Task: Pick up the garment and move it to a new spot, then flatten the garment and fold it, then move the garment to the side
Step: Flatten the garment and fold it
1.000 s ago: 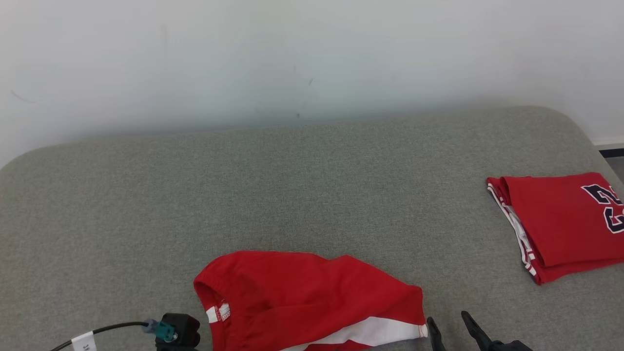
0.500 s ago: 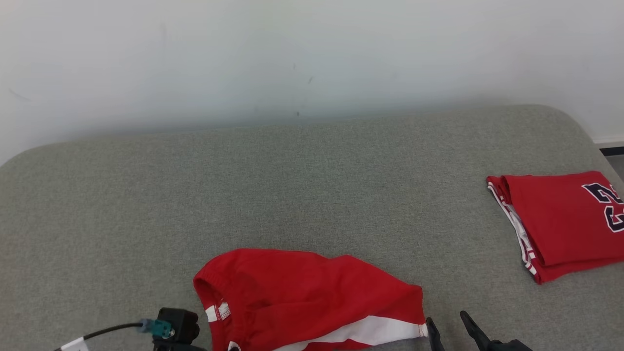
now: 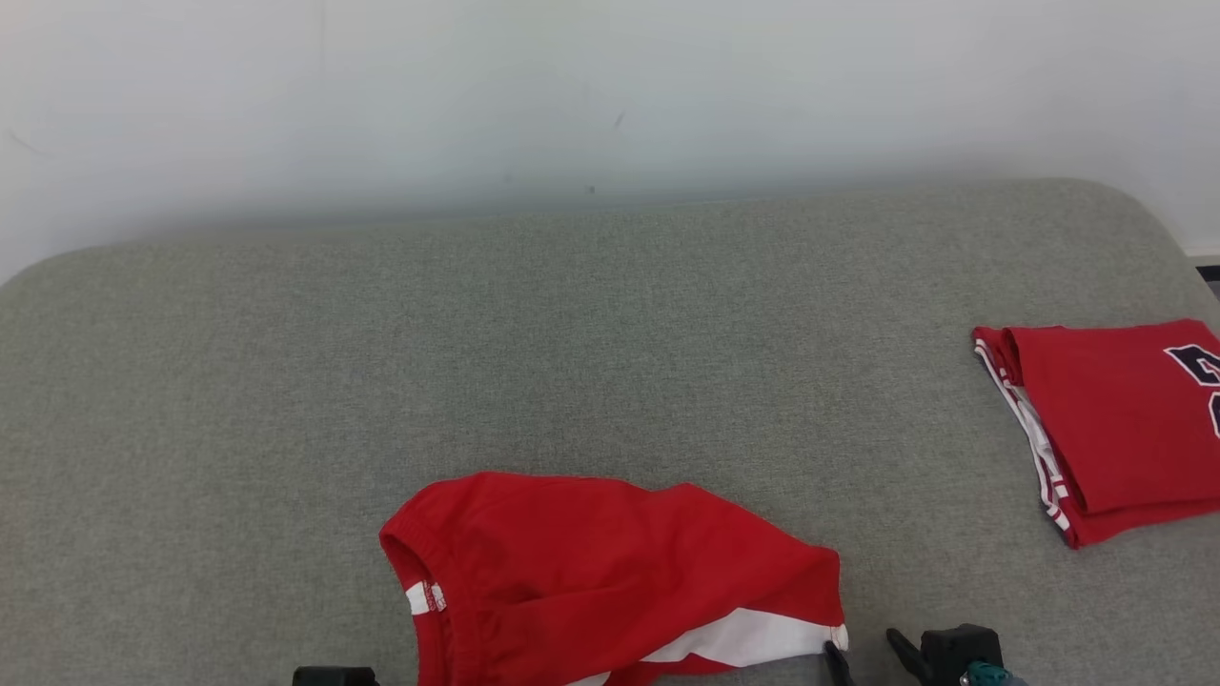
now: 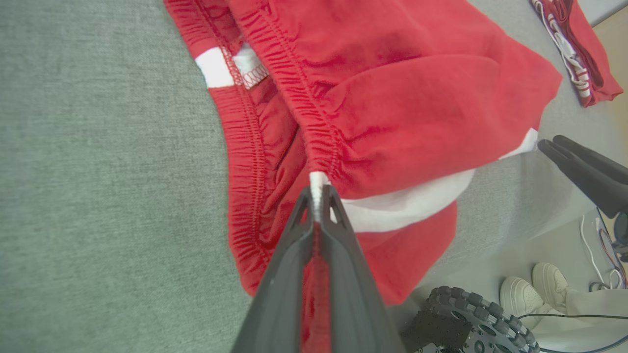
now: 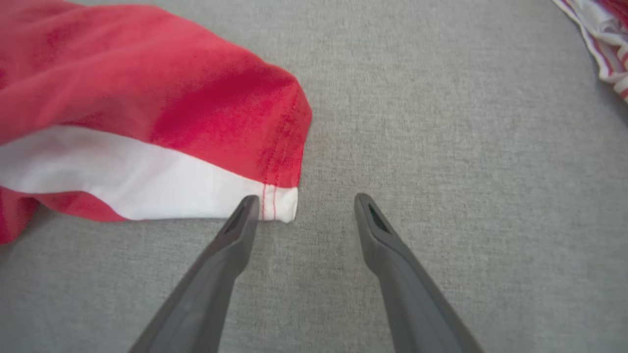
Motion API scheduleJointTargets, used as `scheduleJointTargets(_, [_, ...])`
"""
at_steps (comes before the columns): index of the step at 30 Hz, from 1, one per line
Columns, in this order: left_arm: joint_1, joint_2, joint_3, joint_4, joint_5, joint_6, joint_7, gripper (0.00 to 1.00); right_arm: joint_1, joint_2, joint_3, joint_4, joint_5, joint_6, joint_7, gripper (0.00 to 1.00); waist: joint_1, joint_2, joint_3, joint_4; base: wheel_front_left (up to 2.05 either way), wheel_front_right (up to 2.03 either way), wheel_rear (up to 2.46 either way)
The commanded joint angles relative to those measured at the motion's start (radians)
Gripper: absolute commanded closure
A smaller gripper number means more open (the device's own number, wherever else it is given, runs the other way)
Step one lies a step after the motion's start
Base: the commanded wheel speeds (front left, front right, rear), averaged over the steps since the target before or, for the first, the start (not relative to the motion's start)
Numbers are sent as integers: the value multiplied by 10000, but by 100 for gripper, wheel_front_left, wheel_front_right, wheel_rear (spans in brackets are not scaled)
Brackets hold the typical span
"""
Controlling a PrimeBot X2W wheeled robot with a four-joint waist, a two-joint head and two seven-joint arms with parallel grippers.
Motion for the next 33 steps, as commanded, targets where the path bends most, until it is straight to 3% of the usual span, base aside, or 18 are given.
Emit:
scheduleJointTargets(1, [-85,-35,-52,70,30,-66,-61,100,-159,-4,9,275,115,-33,320,0,0,-1,69,110,0,0,0])
scheduleJointTargets(12, [-301,-12,-101,343,55,-201,-285,100,-641,18,766,1188,542,-19,836,0,0,-1,86,248,0,0,0])
scheduleJointTargets(13, [-308,-3,-93,354,45,-206,-316,100,-698,19,815,1238,576,-8,855,13,0,-1,91,241,0,0,0])
scheduleJointTargets(14, [-318,4,-86,358,32,-218,-329,100,-759,21,839,1270,633,-8,825,51,0,-1,92,234,0,0,0])
scheduleJointTargets(16, [-350,12,-82,386,2,-226,-372,100,-808,19,874,1347,706,-8,851,100,0,-1,88,224,0,0,0])
scheduleJointTargets(25, [-471,-106,128,374,-118,-334,-996,100,-754,-1,532,955,776,-19,620,100,0,-1,-130,140,0,0,0])
scheduleJointTargets(33, [-1322,-291,1111,-599,-1027,-644,-1981,100,-1732,3,601,-1108,1506,-19,559,100,0,-1,-282,-177,0,0,0])
